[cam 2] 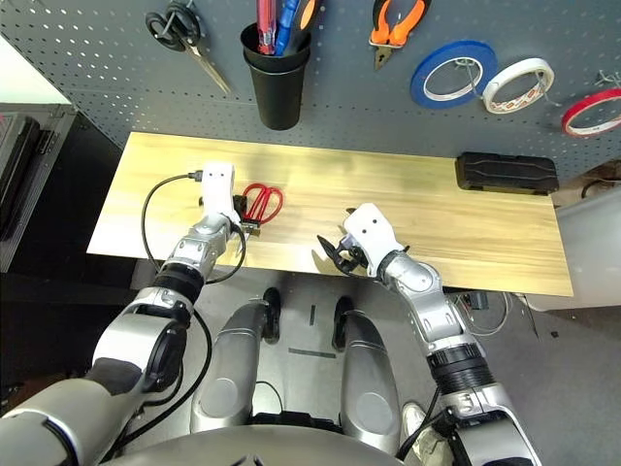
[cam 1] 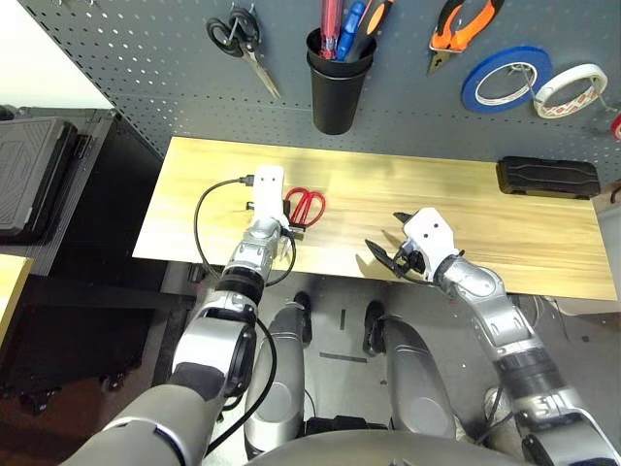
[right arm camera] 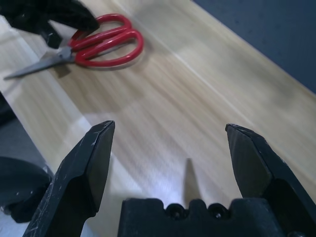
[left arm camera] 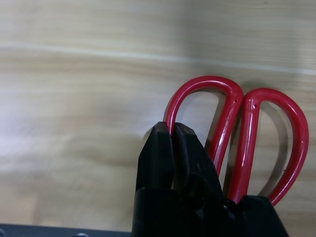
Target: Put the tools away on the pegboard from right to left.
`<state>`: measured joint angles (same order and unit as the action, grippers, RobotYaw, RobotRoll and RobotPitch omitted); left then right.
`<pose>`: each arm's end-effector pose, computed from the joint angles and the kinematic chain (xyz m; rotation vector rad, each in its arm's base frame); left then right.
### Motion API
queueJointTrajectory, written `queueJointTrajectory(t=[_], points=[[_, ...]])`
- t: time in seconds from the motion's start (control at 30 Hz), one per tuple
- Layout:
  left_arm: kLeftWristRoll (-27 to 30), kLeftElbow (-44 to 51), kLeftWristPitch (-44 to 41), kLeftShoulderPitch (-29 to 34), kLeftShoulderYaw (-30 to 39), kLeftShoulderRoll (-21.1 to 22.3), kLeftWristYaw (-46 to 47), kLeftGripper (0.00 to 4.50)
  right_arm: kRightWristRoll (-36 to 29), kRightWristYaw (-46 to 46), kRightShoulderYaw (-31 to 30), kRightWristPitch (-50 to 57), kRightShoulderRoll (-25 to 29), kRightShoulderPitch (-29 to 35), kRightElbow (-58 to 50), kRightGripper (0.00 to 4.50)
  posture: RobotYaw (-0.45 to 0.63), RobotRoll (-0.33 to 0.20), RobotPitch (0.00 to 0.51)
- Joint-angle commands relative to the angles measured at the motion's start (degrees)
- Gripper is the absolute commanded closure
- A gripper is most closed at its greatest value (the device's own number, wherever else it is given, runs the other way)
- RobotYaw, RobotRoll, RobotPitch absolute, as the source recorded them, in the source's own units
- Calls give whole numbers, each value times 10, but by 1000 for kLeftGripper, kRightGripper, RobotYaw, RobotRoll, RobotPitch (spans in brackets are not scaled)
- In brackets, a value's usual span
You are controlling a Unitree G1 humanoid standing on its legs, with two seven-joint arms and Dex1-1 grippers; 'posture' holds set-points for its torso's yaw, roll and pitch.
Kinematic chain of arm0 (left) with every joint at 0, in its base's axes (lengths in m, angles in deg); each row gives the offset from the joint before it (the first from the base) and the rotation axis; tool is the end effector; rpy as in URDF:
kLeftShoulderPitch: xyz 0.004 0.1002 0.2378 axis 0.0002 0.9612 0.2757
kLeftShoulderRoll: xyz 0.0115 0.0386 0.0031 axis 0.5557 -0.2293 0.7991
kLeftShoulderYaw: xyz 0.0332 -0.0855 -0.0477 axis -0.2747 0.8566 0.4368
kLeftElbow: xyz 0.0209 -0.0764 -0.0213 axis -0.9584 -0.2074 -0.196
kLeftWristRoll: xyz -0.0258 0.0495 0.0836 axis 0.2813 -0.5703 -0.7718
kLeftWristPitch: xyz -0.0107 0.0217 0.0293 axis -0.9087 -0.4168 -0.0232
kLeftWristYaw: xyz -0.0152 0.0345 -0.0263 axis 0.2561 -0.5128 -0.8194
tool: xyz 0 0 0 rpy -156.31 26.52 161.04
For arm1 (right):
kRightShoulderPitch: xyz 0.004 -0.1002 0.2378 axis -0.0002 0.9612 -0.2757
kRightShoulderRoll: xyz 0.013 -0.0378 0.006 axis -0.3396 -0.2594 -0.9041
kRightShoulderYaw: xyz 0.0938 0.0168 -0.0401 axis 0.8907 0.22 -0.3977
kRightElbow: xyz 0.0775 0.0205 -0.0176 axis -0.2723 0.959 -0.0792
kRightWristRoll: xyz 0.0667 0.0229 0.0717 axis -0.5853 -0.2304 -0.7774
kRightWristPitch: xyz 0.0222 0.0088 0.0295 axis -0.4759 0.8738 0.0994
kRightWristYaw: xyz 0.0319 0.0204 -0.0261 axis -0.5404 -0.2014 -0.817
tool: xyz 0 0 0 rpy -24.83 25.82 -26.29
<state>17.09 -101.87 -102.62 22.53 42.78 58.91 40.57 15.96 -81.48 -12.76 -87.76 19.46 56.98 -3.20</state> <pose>0.3046 0.1412 0.0543 0.0693 0.3782 -0.0686 0.2470 -0.1753 0.0571 -0.3150 0.0577 0.6678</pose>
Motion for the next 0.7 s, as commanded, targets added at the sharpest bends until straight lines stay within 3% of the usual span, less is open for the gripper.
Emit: queueJointTrajectory(t=[0.03, 0.37, 0.7], points=[[13, 112, -32, 49, 5, -6, -1, 4486, -11, -12, 9, -35, 3, -1, 35, 0, 223, 0, 339], [64, 462, -41, 200, 25, -5, -23, 4486, -58, -66, 43, -152, 6, -54, 127, 0, 300, 0, 297], [113, 662, -93, 226, 38, -5, -19, 4486, -139, -162, 93, -247, 11, -122, 208, 0, 368, 0, 276]])
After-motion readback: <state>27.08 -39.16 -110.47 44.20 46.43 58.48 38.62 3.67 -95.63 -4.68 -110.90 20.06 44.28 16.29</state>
